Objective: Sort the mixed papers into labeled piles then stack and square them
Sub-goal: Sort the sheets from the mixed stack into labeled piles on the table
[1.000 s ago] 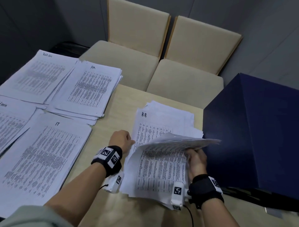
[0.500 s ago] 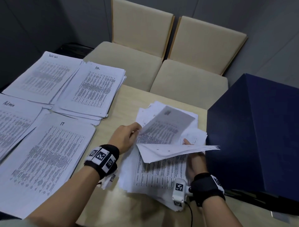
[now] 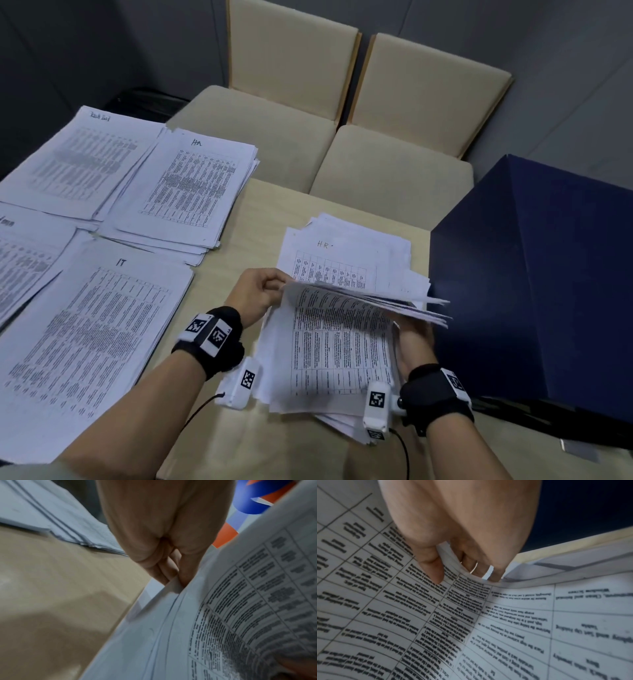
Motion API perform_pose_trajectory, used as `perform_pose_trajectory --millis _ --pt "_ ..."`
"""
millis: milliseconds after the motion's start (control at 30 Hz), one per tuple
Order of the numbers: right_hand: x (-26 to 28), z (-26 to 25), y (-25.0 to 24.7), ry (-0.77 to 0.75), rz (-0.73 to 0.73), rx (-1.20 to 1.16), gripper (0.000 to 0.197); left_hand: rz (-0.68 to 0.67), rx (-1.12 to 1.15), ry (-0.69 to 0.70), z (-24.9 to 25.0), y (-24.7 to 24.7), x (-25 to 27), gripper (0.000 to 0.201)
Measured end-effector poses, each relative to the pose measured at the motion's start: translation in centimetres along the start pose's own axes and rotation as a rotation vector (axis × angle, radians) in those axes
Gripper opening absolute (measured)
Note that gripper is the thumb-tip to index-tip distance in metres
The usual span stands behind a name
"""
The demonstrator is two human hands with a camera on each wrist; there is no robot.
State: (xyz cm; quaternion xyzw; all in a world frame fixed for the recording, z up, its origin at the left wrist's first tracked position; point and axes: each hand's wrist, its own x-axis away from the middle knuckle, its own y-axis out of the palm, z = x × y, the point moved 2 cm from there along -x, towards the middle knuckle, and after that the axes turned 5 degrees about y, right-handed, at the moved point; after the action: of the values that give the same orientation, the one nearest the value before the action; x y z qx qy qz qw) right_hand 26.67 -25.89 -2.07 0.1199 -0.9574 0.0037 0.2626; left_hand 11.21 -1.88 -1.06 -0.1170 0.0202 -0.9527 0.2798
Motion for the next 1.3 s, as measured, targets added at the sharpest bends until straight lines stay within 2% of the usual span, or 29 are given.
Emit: perform_pose_trajectory --millis 100,167,233,300,367,433,567,600,700,767,867,933,967,1000,1033,1067,1133,1200,1267,1300 --pt "-0.4 0.2 0.2 -0.010 0.028 -0.027 0.015 -0.006 -0.109 0.056 0.2 0.0 -0.3 0.016" --pt "0.0 -0.2 0.2 -0.012 0.031 -0.029 0.016 0.060 -0.235 0.093 0.2 0.0 -0.6 0.014" --pt "-0.1 0.0 0.1 -0.026 0.021 -0.034 0.019 0.131 -0.260 0.087 0.0 -0.3 -0.8 0.026" --pt "-0.3 0.0 -0.1 -0.053 0.021 -0.021 0.015 0.125 -0.240 0.071 0.2 -0.4 -0.9 0.049" --pt "-0.4 -0.2 -0.2 -0.056 0.081 -0.050 0.032 0.112 -0.246 0.056 0.6 -0.3 -0.8 0.060" --pt "-0.5 -0.5 -0.4 -0.037 0.098 -0.140 0.042 0.167 -0.292 0.064 1.1 -0.3 -0.6 0.057" --pt "-0.4 -0.2 -0.7 0.048 0.079 -0.172 0.024 0.285 -0.319 -0.019 1.0 -0.9 -0.8 0.044" --pt "-0.3 -0.2 -0.7 0.059 0.061 -0.185 0.025 0.299 -0.304 -0.035 1.1 -1.0 -0.8 0.042" --pt "0.0 -0.5 0.0 0.078 -0.055 -0.225 0.041 0.278 -0.198 -0.002 2.3 -0.6 -0.3 0.030" --pt "0.6 -0.7 0.5 0.091 -0.122 -0.239 0.036 0.210 -0.014 -0.034 3.3 0.2 0.1 0.029" --pt "0.9 -0.7 0.8 0.138 -0.201 -0.233 0.034 0.108 0.275 -0.155 4.2 1.2 0.4 0.026" --pt "1.0 -0.5 0.7 0.221 -0.217 -0.245 0.023 0.002 0.439 -0.217 3.9 1.5 0.4 0.029" --pt "0.6 -0.1 0.4 0.222 -0.181 -0.224 0.023 -0.001 0.509 -0.241 3.5 1.5 0.3 0.034" --pt "0.4 0.0 0.2 0.184 -0.127 -0.194 0.019 0.052 0.493 -0.256 2.8 1.3 0.0 0.038" --pt "0.3 0.0 0.2 0.123 -0.092 -0.146 0.012 0.132 0.369 -0.239 2.1 0.9 -0.4 0.036" --pt "0.0 0.3 -0.1 0.072 -0.055 -0.104 0.008 0.235 0.123 -0.211 1.3 0.3 -0.9 0.029" --pt "0.4 -0.3 0.0 0.032 -0.035 -0.060 0.014 0.365 -0.380 -0.232 0.1 -0.4 -1.7 0.020" --pt "0.9 -0.9 0.1 0.029 -0.082 -0.058 0.023 0.303 -0.592 -0.295 -0.8 -0.3 -2.2 0.024" --pt "1.0 -1.2 0.1 0.051 -0.079 -0.096 0.024 0.204 -0.730 -0.256 -0.9 0.0 -2.4 0.014" --pt "1.0 -1.2 0.1 0.059 -0.069 -0.124 0.025 0.178 -0.814 -0.205 -1.0 0.1 -2.5 0.019"
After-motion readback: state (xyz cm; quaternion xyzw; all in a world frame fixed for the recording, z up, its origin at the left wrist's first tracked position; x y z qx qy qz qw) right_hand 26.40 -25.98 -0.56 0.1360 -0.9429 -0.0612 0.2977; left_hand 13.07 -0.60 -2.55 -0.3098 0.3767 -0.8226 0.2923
